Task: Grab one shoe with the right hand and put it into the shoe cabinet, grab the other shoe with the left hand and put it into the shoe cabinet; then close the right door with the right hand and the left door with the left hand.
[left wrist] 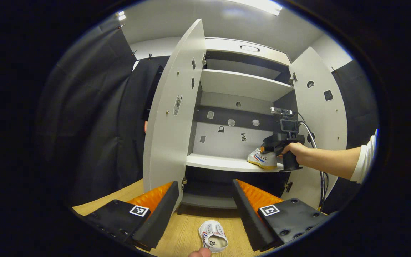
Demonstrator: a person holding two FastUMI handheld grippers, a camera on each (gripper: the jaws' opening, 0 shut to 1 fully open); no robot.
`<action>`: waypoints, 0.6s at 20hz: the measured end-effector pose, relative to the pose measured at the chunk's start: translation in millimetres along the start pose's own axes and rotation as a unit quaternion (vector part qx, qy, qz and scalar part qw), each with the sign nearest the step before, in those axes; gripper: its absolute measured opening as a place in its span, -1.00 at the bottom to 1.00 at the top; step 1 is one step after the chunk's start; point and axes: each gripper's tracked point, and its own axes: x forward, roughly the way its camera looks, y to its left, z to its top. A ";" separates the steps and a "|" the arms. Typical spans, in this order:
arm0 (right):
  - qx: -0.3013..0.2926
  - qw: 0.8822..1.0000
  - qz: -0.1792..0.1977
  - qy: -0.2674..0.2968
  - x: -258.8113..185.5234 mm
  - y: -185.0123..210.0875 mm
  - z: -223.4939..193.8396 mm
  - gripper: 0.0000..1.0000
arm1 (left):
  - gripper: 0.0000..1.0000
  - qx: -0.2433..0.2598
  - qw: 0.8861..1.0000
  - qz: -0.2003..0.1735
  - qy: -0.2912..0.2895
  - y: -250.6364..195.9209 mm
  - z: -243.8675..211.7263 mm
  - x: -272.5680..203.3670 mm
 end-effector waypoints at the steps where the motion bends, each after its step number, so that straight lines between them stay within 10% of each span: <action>1: -0.006 1.000 0.005 -0.012 -9.3 2.5 4.6 0.66 | 0.93 0.000 1.000 -0.001 -0.001 -0.6 0.4 0.1; 12: -0.022 0.981 0.112 -0.159 -196.0 37.8 29.4 0.87 | 0.93 -0.001 1.000 -0.010 0.012 -10.8 -7.7 0.9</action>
